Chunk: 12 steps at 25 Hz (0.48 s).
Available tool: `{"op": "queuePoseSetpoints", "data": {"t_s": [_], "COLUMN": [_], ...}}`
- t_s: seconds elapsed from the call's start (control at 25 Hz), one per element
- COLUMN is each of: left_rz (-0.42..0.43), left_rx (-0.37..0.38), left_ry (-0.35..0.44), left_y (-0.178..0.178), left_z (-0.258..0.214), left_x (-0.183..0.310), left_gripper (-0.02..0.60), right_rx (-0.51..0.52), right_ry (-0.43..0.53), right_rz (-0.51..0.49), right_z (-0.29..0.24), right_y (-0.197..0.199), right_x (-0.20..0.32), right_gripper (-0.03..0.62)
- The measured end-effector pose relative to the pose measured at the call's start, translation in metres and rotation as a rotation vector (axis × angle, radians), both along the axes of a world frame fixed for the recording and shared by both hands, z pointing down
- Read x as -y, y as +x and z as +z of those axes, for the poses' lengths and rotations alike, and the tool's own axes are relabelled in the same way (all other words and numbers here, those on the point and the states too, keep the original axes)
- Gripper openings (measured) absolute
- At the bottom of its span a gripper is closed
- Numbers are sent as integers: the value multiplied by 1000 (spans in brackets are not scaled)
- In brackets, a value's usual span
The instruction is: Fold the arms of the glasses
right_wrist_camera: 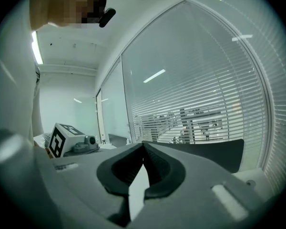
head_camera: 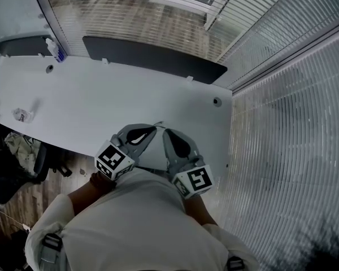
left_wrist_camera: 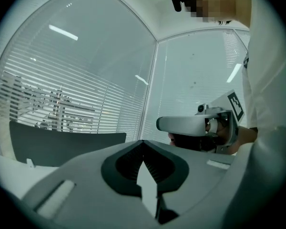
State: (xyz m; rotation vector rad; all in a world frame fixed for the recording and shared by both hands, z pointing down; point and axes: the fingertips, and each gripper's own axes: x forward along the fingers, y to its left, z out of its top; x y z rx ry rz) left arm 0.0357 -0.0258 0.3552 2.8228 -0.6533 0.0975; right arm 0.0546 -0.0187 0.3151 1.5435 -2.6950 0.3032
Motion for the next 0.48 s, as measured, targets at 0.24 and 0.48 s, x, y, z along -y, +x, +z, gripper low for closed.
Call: {"op": "queuePoseSetpoints", "data": {"t_s": [0.24,0.48], "left_rz": [5,-2], "left_rx": [-6,6], "left_ry": [7,14], "left_y": [5,6], "left_z": [-4,-2], "left_x": [2,4], "left_gripper": [3,3], "right_rx": [12,12], "right_ry": [5,5], "right_rz": [16,0], "right_z": [-1,-1], "right_y": [8,6], "right_x": [1,3], "right_gripper": [-3,-3]}}
